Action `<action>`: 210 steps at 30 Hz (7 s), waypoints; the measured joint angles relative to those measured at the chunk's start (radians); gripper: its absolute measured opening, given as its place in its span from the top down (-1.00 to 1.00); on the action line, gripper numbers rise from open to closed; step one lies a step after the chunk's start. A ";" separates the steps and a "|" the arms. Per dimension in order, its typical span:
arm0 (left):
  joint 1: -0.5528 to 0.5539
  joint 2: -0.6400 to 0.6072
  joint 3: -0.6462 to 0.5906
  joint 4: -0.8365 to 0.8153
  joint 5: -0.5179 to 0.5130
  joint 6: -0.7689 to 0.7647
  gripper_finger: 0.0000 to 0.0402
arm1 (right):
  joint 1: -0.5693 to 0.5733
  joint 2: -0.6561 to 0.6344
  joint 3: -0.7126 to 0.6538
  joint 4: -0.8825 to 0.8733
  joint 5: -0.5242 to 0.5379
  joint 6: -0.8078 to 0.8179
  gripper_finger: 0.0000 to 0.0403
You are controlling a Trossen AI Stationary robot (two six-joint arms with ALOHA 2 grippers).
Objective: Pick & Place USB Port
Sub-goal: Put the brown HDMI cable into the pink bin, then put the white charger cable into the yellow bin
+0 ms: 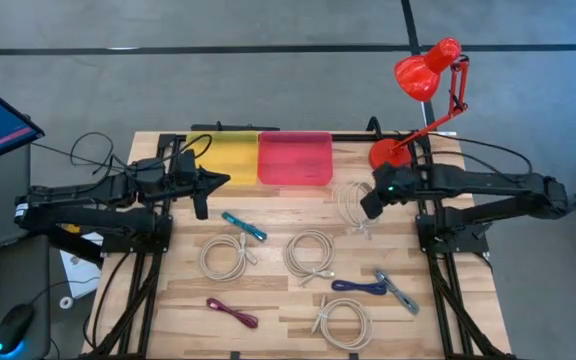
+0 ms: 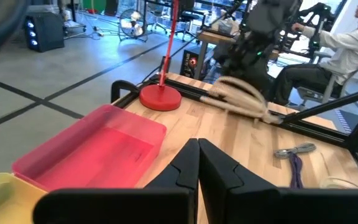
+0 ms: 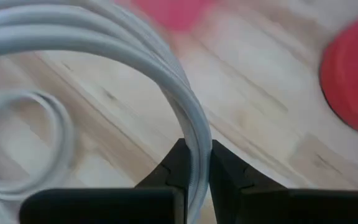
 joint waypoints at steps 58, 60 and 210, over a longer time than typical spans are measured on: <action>0.000 0.000 0.000 0.051 -0.059 0.001 0.97 | -0.264 0.439 0.481 0.405 -0.050 -0.337 0.88; 0.000 0.000 0.000 0.053 -0.059 0.001 0.97 | -0.286 0.495 0.504 0.409 -0.083 -0.344 0.88; 0.000 0.000 0.000 0.079 -0.059 0.001 0.97 | 0.031 -0.111 0.278 0.125 -0.236 -0.384 0.99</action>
